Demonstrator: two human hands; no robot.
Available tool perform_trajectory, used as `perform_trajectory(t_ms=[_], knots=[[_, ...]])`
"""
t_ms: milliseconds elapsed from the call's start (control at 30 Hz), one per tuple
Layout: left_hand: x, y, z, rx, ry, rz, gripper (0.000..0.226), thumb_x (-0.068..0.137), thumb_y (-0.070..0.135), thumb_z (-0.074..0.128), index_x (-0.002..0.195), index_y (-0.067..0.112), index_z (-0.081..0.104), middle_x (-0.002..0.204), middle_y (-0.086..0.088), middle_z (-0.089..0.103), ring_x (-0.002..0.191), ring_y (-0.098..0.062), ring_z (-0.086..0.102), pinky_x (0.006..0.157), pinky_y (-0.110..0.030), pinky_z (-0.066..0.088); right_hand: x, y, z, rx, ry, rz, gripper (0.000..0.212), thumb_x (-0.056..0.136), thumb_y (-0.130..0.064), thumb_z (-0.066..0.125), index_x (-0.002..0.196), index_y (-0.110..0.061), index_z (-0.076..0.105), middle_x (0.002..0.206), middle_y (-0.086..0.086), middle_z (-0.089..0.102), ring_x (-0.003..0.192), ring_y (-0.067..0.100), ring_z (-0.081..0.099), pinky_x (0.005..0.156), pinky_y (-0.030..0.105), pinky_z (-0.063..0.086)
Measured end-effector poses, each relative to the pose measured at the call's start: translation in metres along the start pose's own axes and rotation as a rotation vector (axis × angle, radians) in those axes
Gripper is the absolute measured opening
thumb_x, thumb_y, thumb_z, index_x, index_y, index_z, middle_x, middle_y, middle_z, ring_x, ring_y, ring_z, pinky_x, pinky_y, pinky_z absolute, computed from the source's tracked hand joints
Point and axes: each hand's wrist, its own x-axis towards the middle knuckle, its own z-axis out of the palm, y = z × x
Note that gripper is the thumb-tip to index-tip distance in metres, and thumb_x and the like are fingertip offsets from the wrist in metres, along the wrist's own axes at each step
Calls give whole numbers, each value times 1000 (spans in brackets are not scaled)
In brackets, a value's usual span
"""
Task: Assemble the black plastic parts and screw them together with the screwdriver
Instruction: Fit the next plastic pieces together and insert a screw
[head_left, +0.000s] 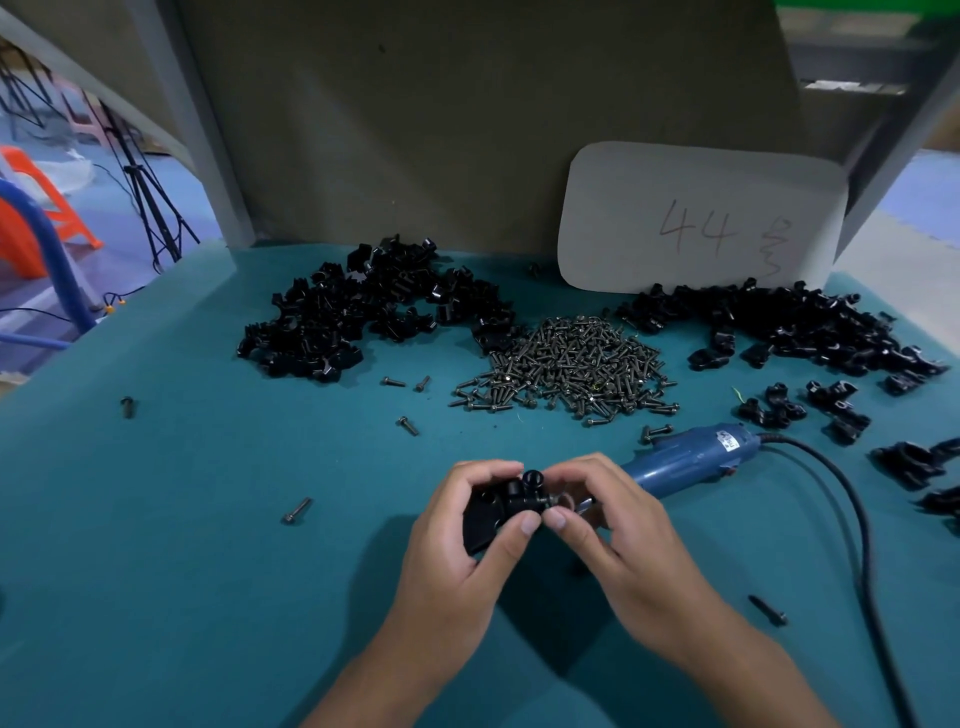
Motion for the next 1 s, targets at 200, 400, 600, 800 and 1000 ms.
perform_trajectory(t_ms=[200, 400, 600, 800, 1000], knots=[[2, 4, 1, -79, 14, -38, 27, 86, 40, 70, 112, 42, 63, 111, 12, 71, 104, -7, 69, 85, -13, 50, 0, 3, 2, -8, 19, -12, 24, 99, -56, 49, 113, -39, 57, 103, -20, 54, 96, 8, 58, 78, 13, 41], [2, 2, 2, -137, -74, -86, 42, 79, 29, 79, 113, 43, 59, 116, 7, 71, 111, -16, 69, 92, -19, 51, 1, 5, 0, 12, 25, -14, 12, 98, -53, 52, 109, -55, 52, 101, -15, 56, 94, 11, 58, 77, 13, 41], [5, 1, 2, -148, -30, -118, 39, 75, 31, 80, 107, 45, 62, 112, 9, 72, 107, -10, 70, 89, -17, 52, 3, 1, -6, 14, -6, 35, 15, 96, -56, 51, 111, -53, 54, 105, -18, 59, 94, 10, 59, 77, 13, 43], [8, 0, -1, -196, -13, -160, 41, 78, 13, 80, 107, 37, 63, 111, -4, 76, 109, -20, 72, 90, -24, 56, -4, 8, -56, -273, -335, 281, 14, 87, -57, 67, 91, -46, 58, 94, -23, 65, 82, 1, 62, 67, 20, 47], [5, 1, -2, -93, -12, -122, 44, 78, 14, 79, 109, 40, 62, 115, 2, 73, 113, -20, 69, 99, -34, 53, -26, 14, -45, -443, -475, 378, 27, 84, -39, 80, 84, -45, 53, 96, -16, 52, 84, -5, 58, 76, 19, 51]])
